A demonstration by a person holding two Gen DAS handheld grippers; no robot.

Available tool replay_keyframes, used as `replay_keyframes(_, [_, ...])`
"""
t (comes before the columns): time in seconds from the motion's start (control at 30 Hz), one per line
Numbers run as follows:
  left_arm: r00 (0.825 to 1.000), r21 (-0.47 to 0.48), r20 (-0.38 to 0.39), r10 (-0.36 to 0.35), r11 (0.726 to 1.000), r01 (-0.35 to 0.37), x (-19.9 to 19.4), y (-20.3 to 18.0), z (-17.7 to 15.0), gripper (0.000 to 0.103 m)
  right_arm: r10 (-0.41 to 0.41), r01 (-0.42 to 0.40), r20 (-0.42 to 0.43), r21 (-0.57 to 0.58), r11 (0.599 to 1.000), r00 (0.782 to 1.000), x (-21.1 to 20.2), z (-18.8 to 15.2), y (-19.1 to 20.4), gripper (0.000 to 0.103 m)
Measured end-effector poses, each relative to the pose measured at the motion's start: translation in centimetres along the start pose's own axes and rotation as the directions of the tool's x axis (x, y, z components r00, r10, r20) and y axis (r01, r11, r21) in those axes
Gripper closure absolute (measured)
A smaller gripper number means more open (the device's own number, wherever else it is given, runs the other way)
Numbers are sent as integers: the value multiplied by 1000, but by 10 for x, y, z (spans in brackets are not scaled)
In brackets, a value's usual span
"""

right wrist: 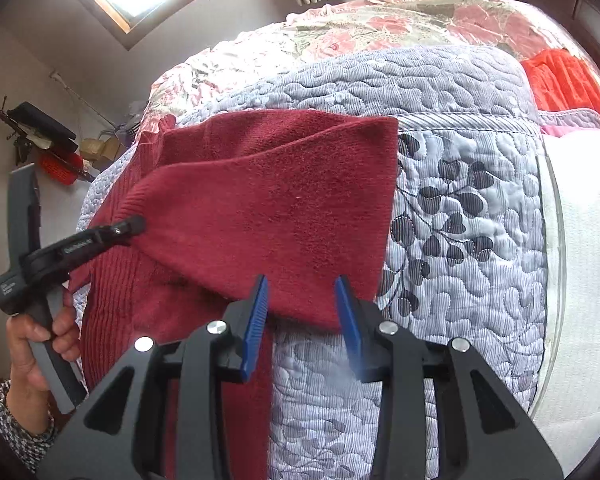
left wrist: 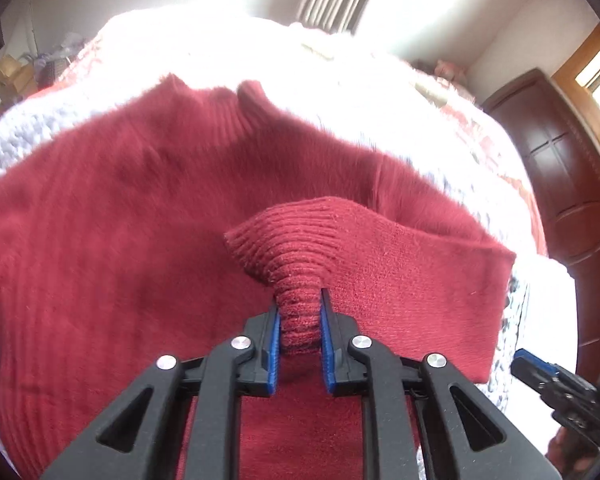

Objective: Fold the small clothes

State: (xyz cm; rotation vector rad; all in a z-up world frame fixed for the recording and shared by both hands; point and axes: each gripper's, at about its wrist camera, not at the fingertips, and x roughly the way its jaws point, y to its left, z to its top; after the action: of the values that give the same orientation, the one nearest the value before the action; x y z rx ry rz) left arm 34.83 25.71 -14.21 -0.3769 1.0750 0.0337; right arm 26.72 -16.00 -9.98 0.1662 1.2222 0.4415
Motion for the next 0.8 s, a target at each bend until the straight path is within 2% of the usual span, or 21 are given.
replay_keyframes(0.13, [993, 11, 100, 60, 998, -62, -39, 27, 19, 87, 24, -24, -6, 3, 1000, 1000, 6, 6, 9, 65])
replay_keyframes(0.27, [973, -6, 146, 179, 984, -180, -53, 75, 35, 86, 46, -46, -22, -1, 999, 999, 21, 13, 23, 58])
replay_keyframes(0.37, [966, -40, 125, 226, 974, -222, -51, 111, 36, 86, 64, -64, -52, 7, 998, 997, 41, 19, 35, 53])
replay_keyframes(0.43, [969, -51, 87, 229, 973, -225, -42, 129, 27, 85, 57, -57, -75, 4, 998, 996, 57, 22, 44, 45])
replay_keyframes(0.5, [971, -61, 49, 232, 972, -229, -25, 141, 18, 84, 53, -53, -110, 0, 999, 993, 74, 24, 51, 43])
replay_keyframes(0.57, [972, -63, 25, 232, 971, -230, -13, 147, 12, 80, 15, -15, -143, 3, 1000, 990, 91, 24, 55, 43])
replay_keyframes(0.6, [971, -63, 16, 237, 970, -236, -9, 151, 9, 77, -4, 3, -153, -5, 1000, 988, 98, 24, 56, 56])
replay_keyframes(0.63, [969, -62, 17, 247, 967, -245, -9, 156, 6, 75, -4, 2, -165, -9, 1000, 986, 103, 23, 57, 75])
replay_keyframes(0.7, [960, -46, 34, 278, 960, -276, -9, 160, 5, 62, -7, 7, -171, -1, 1000, 985, 106, 23, 53, 83])
replay_keyframes(0.77, [941, -30, 58, 333, 943, -332, -15, 166, 6, 59, -5, 9, -168, 19, 1000, 986, 102, 23, 45, 86])
replay_keyframes(0.8, [926, -31, 72, 370, 929, -368, -18, 172, 7, 57, 1, 5, -166, 37, 999, 986, 99, 22, 40, 87])
